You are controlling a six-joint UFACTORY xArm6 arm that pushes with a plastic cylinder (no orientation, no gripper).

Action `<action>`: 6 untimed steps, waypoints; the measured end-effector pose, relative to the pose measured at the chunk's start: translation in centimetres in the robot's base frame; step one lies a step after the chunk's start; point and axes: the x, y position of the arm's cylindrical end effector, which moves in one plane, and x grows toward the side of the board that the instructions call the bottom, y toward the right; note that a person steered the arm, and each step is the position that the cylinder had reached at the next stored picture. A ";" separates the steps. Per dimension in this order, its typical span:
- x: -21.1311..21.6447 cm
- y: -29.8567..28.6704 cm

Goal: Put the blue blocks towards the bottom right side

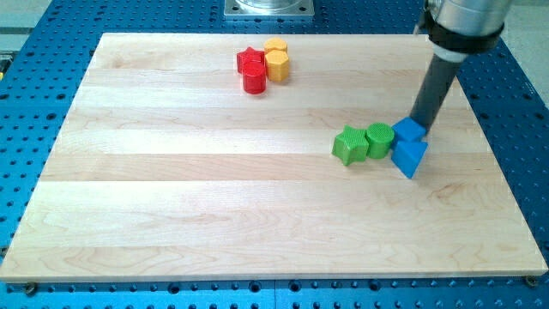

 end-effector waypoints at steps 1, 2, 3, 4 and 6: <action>-0.3 0.6; -2.0 -0.2; 1.9 -2.4; 7.0 -2.5; 3.6 -4.8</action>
